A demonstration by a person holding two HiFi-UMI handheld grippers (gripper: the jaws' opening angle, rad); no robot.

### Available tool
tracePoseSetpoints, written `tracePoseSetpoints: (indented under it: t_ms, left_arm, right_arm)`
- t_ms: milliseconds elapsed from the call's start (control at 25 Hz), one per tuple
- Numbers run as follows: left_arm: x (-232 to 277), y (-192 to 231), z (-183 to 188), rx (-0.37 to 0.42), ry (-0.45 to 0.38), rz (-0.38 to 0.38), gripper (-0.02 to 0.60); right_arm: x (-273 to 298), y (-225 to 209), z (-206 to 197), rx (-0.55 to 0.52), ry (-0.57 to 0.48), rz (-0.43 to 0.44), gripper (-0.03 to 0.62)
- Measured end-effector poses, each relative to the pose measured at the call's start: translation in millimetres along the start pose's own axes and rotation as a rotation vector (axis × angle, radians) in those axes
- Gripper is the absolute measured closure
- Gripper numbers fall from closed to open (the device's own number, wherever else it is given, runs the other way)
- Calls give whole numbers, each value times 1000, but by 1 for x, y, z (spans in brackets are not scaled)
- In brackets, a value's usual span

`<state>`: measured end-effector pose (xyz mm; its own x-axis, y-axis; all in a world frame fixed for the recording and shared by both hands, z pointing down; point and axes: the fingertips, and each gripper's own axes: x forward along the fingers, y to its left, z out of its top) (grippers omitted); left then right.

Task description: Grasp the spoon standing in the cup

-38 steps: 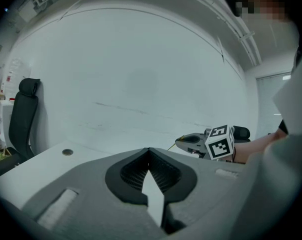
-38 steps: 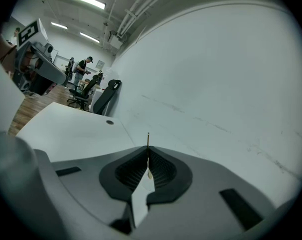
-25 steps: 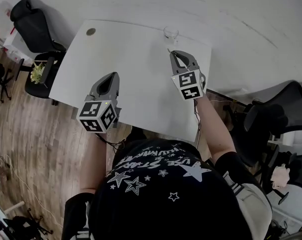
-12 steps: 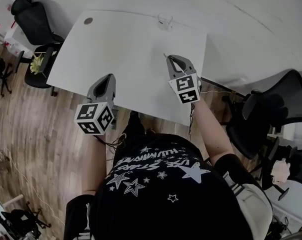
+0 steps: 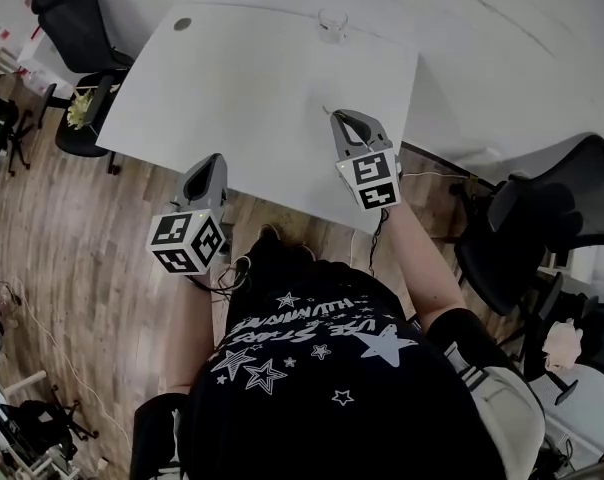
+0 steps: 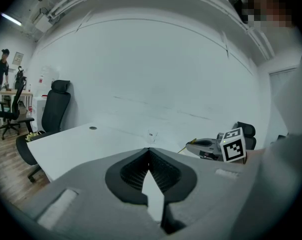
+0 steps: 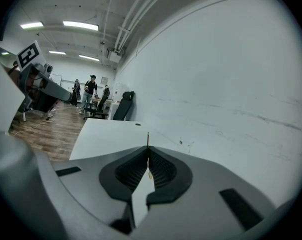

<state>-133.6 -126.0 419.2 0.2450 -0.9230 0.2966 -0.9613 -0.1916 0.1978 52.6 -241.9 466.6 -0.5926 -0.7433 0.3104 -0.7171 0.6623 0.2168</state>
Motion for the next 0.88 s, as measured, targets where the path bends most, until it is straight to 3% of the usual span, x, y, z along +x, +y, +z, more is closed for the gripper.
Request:
tracePoseSetpoints:
  t_ms: [480,880]
  left_arm:
    - [-21,7,-13,-7,6,19,574]
    - [-97,8,-26,-40,-21,57,574]
  right_arm:
    - [-17,9,-20,18,37,1,579]
    - [-54,57,1,0,19,32,580]
